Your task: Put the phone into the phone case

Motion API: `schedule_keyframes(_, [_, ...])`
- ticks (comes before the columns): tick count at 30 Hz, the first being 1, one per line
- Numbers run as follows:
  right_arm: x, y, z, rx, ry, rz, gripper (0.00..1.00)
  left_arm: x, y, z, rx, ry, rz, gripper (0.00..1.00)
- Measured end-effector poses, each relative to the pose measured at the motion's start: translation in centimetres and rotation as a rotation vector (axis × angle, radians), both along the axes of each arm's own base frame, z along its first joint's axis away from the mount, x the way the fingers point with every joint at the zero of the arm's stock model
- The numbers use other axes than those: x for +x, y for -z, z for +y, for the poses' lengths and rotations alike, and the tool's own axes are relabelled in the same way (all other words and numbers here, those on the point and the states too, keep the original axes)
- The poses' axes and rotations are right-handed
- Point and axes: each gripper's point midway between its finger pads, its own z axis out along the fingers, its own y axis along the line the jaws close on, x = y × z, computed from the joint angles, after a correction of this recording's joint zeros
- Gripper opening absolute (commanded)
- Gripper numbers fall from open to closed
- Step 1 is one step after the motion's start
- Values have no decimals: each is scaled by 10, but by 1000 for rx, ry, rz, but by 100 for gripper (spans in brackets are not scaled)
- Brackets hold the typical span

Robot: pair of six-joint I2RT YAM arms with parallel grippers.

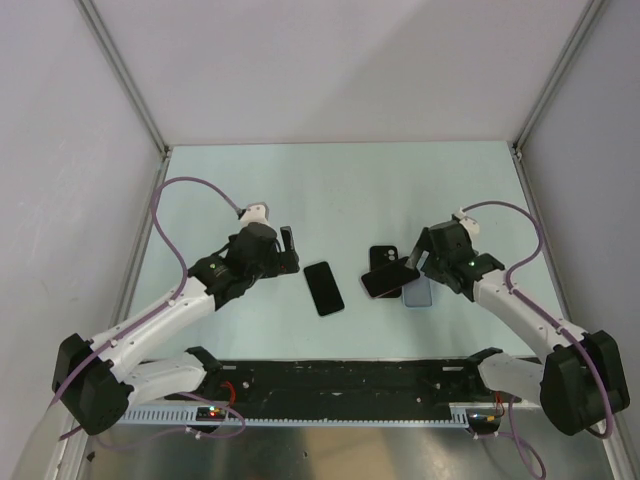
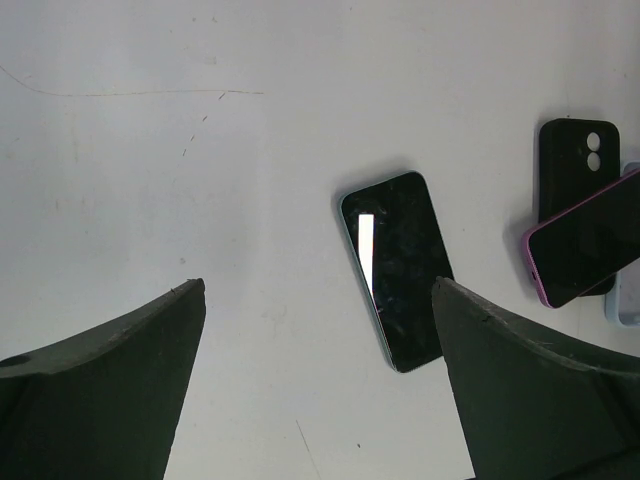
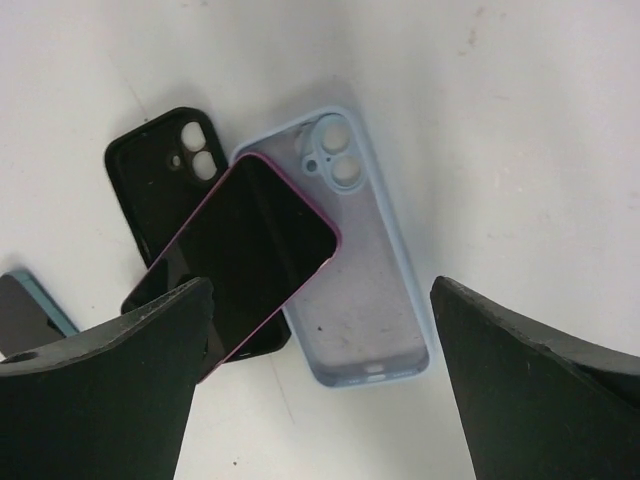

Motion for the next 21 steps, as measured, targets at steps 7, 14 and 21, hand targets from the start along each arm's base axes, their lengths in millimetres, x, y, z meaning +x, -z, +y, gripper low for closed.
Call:
schedule_keyframes(7, [0,21,-29,2,102,49,77,0,0,-1,-5,1,2,98])
schedule_keyframes(14, [8,47,-30,21,124,116,62,-1,0,-1,-7,4,4,98])
schedule_keyframes(21, [10,64,-27,19,119,155,50,-1,0,-2,-8,5,5,98])
